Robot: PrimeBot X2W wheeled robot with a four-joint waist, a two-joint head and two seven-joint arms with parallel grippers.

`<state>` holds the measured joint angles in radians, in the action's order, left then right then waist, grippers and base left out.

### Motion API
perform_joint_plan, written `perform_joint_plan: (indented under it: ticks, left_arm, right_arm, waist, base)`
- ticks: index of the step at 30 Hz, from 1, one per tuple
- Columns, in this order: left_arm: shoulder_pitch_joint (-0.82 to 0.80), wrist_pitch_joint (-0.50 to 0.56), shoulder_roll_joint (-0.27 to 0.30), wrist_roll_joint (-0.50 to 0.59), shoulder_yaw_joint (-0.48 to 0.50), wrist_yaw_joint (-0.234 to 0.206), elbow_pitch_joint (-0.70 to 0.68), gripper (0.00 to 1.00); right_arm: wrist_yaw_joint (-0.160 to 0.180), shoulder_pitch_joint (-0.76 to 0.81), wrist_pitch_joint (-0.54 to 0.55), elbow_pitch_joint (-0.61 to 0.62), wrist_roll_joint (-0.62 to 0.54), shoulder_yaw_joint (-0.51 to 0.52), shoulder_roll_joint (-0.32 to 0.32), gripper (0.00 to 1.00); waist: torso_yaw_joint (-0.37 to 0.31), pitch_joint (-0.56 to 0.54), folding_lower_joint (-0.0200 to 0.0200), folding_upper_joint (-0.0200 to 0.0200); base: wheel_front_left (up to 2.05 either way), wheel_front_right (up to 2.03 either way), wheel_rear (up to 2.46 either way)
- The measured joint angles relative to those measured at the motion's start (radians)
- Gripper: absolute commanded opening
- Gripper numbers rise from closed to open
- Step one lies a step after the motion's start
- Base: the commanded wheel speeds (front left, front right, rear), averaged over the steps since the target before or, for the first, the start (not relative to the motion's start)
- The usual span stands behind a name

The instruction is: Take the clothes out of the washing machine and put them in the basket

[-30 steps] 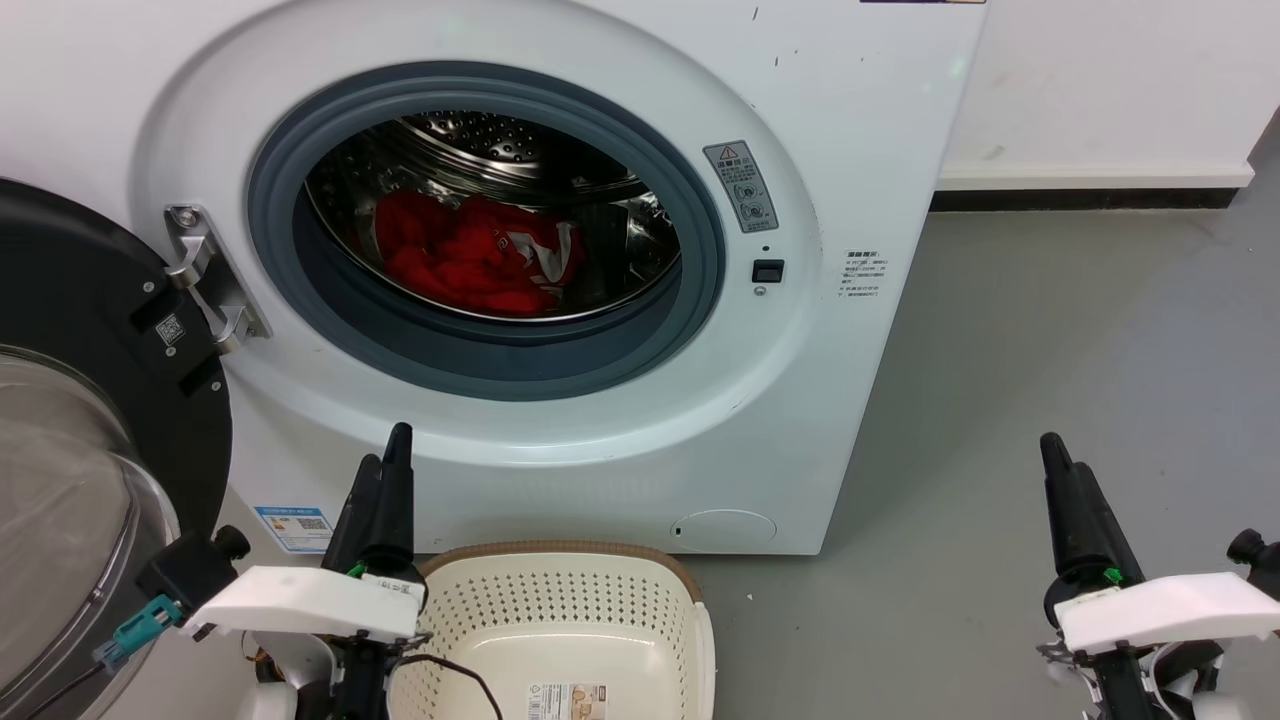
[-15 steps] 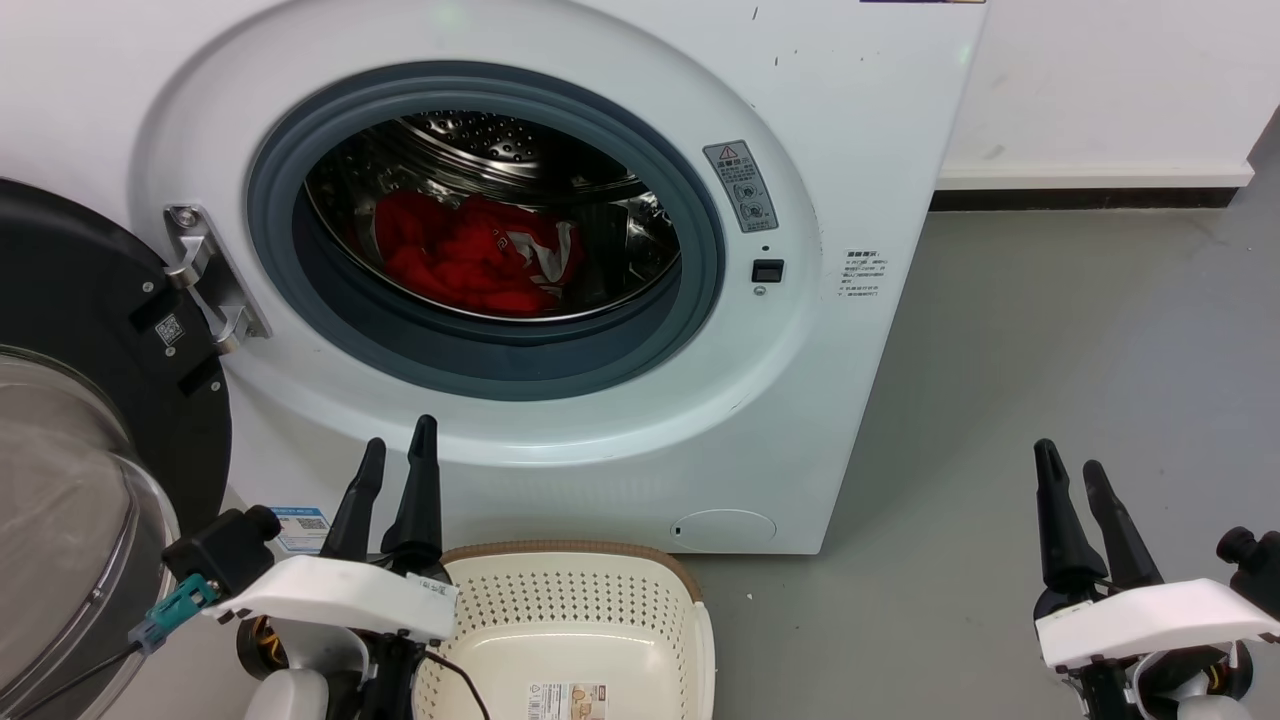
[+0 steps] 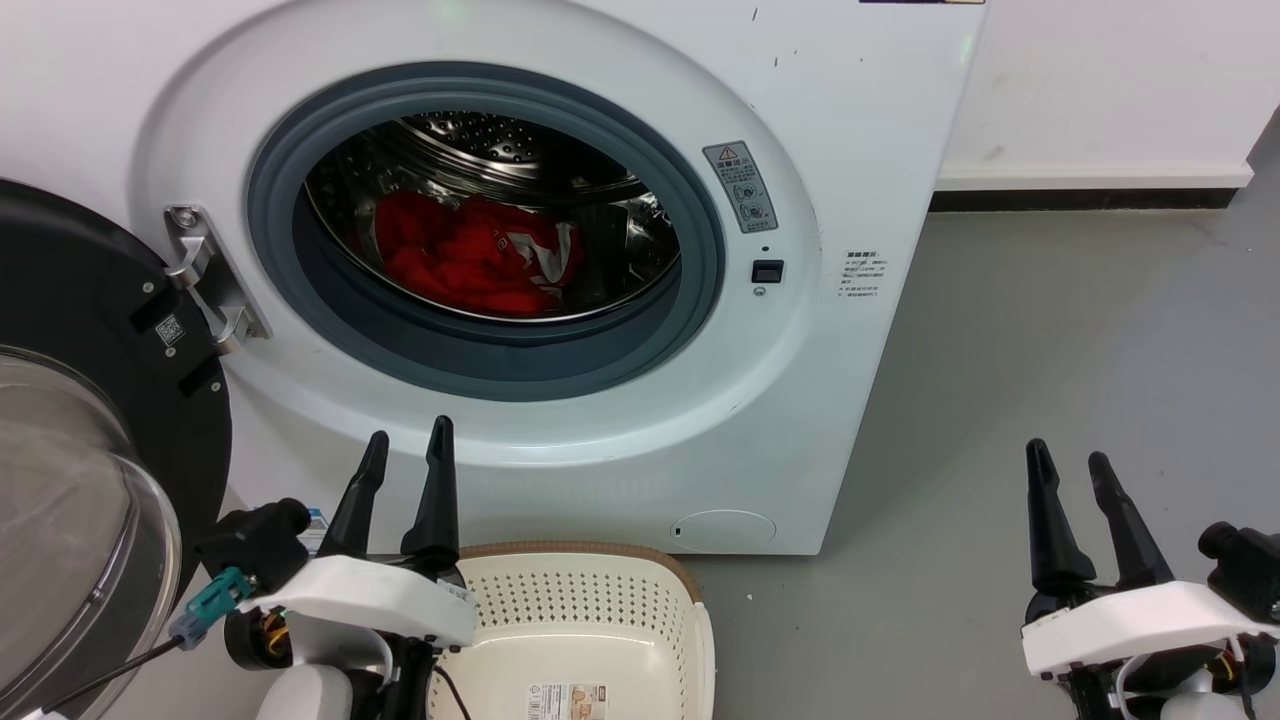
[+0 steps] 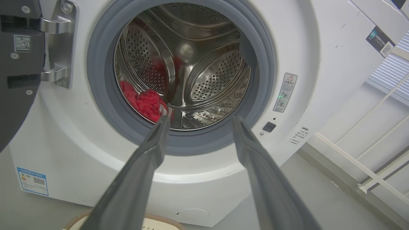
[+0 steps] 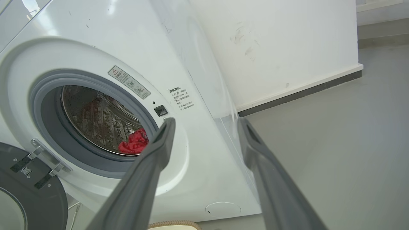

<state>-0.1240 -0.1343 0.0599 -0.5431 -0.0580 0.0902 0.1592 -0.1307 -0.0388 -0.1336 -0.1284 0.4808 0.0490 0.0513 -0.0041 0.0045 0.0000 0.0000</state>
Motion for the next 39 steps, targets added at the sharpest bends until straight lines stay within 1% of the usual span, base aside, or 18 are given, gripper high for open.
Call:
perform_joint_plan:
  ticks: [9, 20, 39]
  left_arm:
    - [-0.005, -0.022, 0.011, 0.097, -0.009, -0.022, 0.011, 1.0]
    - [-0.009, -0.049, 0.021, 0.2, -0.02, -0.037, 0.02, 1.0]
    - [-0.024, -0.09, 0.024, 0.355, -0.029, -0.047, 0.043, 1.0]
  right_arm:
    - [0.0, 0.002, -0.025, -0.001, -0.11, -0.006, 0.0, 1.0]
    - [0.0, 0.003, -0.052, -0.013, -0.227, -0.009, 0.0, 1.0]
    - [0.0, 0.003, -0.088, -0.031, -0.379, -0.01, 0.0, 1.0]
  waist:
    - [-0.001, -0.001, 0.0, 0.0]
    - [0.0, -0.003, 0.0, 0.0]
    - [-0.001, -0.004, 0.0, 0.0]
  base:
    - [0.0, 0.0, 0.0]
    - [0.0, 0.0, 0.0]
    - [0.0, 0.0, 0.0]
